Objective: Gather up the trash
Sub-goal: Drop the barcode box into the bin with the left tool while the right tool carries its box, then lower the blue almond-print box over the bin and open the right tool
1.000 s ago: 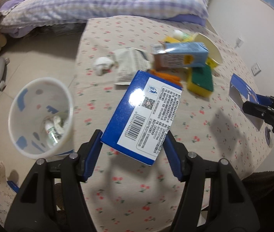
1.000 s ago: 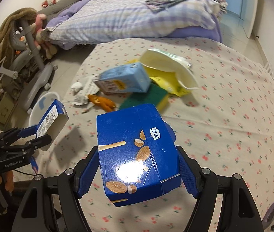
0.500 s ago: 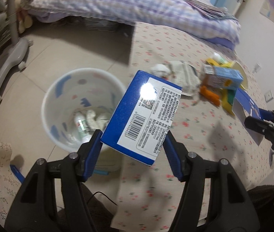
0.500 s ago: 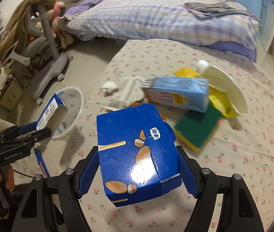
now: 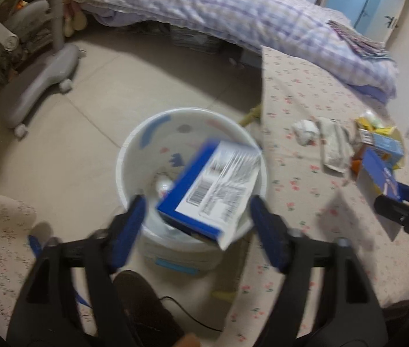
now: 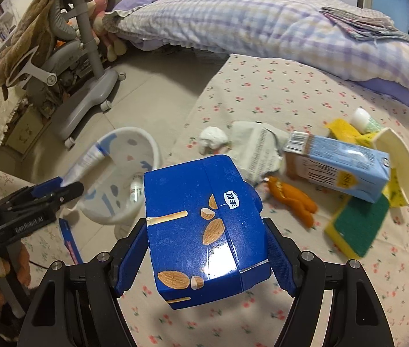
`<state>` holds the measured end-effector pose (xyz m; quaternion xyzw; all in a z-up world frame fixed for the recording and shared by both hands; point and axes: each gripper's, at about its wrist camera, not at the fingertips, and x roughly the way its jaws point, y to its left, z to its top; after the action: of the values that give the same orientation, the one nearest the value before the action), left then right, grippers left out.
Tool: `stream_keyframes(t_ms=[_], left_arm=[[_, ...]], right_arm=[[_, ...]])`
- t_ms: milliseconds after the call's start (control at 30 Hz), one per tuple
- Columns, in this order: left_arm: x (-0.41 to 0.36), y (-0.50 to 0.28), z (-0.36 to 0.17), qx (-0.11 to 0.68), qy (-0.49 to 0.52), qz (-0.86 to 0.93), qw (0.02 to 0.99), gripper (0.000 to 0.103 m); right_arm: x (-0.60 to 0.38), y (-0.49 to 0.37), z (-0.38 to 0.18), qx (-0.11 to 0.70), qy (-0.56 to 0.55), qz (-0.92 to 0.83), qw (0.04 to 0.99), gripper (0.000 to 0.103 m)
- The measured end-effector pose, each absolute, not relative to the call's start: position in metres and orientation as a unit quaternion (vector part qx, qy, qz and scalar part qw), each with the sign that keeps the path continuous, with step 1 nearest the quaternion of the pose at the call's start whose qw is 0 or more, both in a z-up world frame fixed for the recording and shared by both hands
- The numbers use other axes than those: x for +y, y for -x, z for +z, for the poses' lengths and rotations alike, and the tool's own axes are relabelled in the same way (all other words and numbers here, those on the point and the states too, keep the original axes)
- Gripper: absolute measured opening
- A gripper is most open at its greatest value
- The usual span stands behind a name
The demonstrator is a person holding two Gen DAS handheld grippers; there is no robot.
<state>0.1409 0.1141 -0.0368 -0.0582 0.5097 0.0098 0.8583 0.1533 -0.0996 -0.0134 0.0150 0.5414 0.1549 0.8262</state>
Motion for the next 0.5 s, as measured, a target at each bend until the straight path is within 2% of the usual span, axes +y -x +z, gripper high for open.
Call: stream_keyframes(t_ms=[33,500], left_arm=[[0.116,-0.139,-0.036,0.506,0.052,0.017,0.861,0.088],[0.165,-0.127,-0.043,0.518,0.045,0.068,0.851,0.09]], right_arm=[[-0.097,-0.155,-0.014,0.542,-0.017,0.156,0.825,0.078],[-0.047,-0.181,-0.034,0.551,-0.03,0.179,0.815,0.078]])
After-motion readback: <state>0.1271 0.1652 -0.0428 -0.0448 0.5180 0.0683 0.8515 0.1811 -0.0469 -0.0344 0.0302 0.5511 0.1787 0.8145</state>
